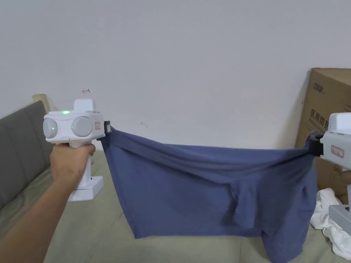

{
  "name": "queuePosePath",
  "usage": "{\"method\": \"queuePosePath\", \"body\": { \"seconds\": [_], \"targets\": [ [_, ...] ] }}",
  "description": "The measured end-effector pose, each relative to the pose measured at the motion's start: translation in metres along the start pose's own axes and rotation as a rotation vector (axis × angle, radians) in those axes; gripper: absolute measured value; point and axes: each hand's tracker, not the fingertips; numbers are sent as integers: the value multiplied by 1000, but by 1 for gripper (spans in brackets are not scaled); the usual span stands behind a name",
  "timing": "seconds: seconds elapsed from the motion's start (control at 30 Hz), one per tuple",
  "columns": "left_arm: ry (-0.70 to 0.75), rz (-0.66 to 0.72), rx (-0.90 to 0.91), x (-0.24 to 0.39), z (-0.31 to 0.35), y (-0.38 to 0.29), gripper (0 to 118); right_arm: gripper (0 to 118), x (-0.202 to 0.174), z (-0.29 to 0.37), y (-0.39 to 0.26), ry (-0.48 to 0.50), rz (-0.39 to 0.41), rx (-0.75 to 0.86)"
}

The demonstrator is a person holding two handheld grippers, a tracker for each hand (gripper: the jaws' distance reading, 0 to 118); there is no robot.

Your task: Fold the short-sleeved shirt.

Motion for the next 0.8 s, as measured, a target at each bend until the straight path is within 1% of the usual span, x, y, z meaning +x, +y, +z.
{"method": "queuePosePath", "body": {
  "seconds": [0.1,0.17,0.27,0.37,0.43,0.53,0.7,0.8],
  "targets": [
    [-6,-2,-51,3,-16,-34,3,8,-4,-18,-33,-6,2,-53],
    [-15,-7,-100,2,-25,-64,3,8,-4,-27,-61,6,-33,-101],
    [-21,11,-162,-2,-32,-111,3,8,-7,-35,-104,2,-45,-154],
    [-27,17,-241,-10,-32,-158,3,8,-8,-32,-145,20,-67,-221],
    [-21,20,-273,-20,-36,-192,3,8,-10,-24,-170,19,-89,-249],
    [-41,45,-322,-36,-19,-241,3,8,-13,1,-207,18,-104,-272],
    [-15,47,-415,-56,23,-312,3,8,-15,47,-263,25,-161,-335],
    [7,43,-449,-69,48,-342,3,8,-21,76,-287,26,-167,-362]
  ]
}}
